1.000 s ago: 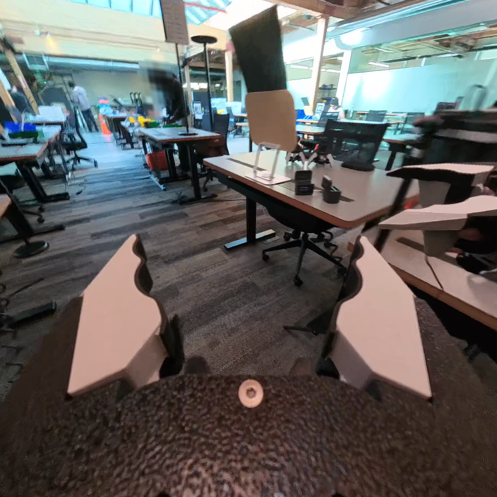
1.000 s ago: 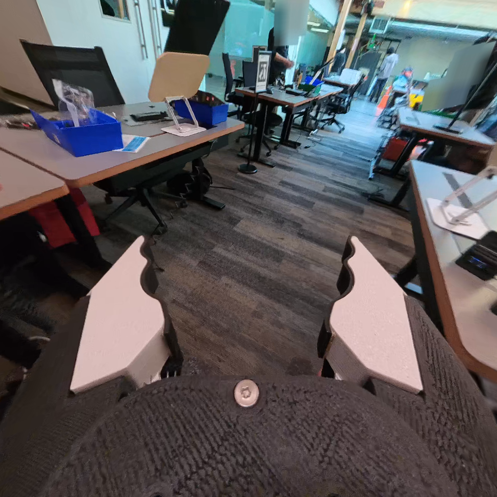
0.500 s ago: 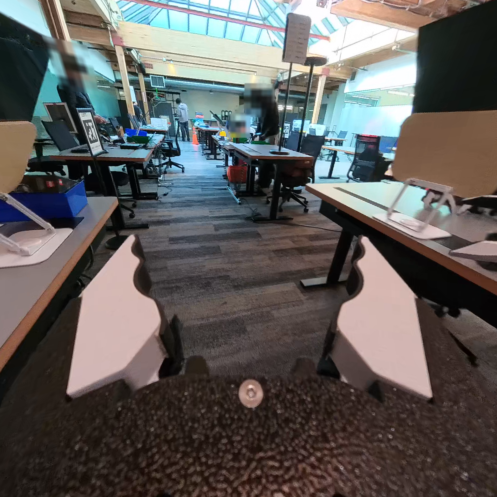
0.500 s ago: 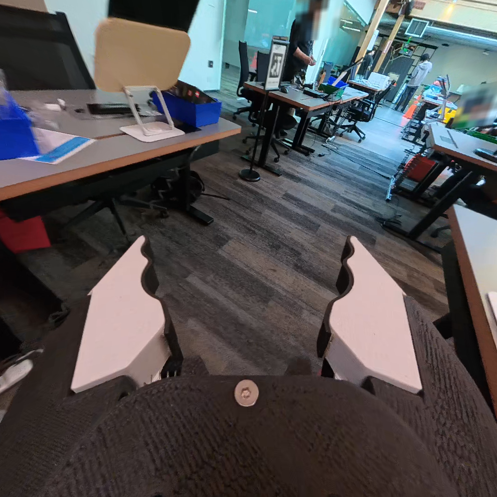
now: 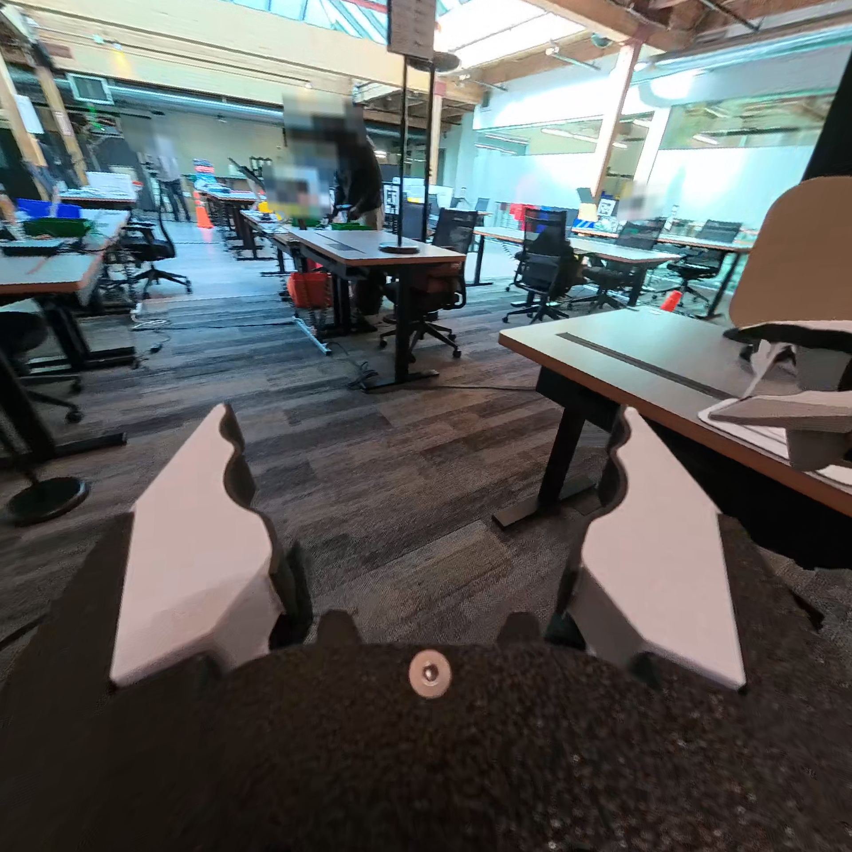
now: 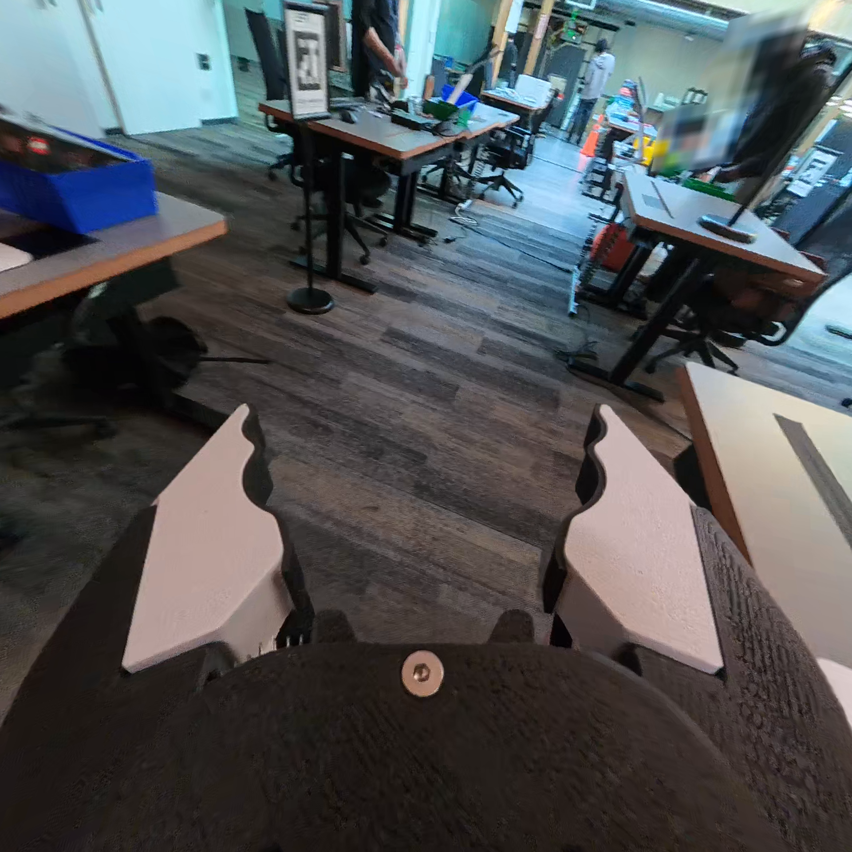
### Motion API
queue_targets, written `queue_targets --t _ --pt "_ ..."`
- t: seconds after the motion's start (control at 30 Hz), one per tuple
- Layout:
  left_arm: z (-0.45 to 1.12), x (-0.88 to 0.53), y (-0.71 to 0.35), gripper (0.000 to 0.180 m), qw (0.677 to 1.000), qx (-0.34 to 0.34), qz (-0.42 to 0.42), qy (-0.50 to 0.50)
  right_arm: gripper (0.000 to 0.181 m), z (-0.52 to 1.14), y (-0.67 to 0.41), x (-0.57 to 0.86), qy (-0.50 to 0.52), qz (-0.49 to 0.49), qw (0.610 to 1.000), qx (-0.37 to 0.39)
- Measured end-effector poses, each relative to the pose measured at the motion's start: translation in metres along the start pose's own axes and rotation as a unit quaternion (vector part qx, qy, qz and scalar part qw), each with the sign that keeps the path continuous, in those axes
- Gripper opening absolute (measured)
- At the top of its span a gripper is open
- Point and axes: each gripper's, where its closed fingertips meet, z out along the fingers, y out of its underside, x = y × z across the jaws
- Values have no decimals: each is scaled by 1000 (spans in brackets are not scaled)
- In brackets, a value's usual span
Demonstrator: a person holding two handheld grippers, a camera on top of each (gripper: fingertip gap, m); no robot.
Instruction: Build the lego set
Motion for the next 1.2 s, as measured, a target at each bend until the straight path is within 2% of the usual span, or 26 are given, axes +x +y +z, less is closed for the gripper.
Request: queue_targets --t 0.2,0.3,0.4,0.47,0.6,0.77,0.87,0.97,1.2 --pt "171 -39 29 151 999 -15 -4 41 136 147 -7 110 32 12 999 16" --pt "257 -78 23 147 999 -26 7 16 136 229 -26 165 30 18 999 22" --pt "331 -112 2 142 1000 -7 13 10 133 305 -55 213 26 7 999 47" --pt "379 -139 3 142 999 -19 34 -4 133 358 -57 240 24 15 999 32" --pt "473 -187 10 145 999 -34 21 -17 133 455 -60 282 16 21 999 23" --pt "609 -247 31 148 999 -40 10 -16 133 568 -54 367 68 28 997 17" --pt "714 -272 36 150 999 -50 11 18 134 630 -53 437 107 56 993 3" --pt "832 -275 23 153 995 -64 -1 83 134 678 -76 499 129 119 984 25" --pt "1069 -181 18 158 959 -76 33 270 134 697 -55 658 283 119 952 -4"
